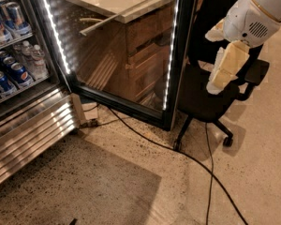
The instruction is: Close right fridge door
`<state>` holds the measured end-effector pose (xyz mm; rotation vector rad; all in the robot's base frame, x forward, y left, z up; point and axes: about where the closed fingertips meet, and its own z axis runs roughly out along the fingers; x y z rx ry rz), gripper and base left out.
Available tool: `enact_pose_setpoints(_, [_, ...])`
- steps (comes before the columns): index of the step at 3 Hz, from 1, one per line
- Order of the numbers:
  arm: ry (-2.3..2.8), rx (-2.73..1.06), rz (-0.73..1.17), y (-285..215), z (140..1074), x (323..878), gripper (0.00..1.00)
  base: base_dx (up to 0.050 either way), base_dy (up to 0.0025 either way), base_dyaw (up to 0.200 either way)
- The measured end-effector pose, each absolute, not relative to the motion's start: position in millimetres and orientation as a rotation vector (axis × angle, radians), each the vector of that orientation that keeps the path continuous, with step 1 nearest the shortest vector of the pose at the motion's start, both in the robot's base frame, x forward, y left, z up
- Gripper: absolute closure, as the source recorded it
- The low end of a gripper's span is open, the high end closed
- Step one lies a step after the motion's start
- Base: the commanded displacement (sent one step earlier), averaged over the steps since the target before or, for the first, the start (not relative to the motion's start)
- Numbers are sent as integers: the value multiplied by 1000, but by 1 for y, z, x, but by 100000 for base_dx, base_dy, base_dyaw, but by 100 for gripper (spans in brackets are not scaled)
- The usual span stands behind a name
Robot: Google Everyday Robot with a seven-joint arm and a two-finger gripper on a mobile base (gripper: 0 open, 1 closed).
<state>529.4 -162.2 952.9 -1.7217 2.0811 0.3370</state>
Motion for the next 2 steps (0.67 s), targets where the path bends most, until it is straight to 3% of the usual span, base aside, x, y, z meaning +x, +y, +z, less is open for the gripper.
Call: enact_pose_setpoints(2, [2067,-1685,421,-166,946,537,0,0,0,0])
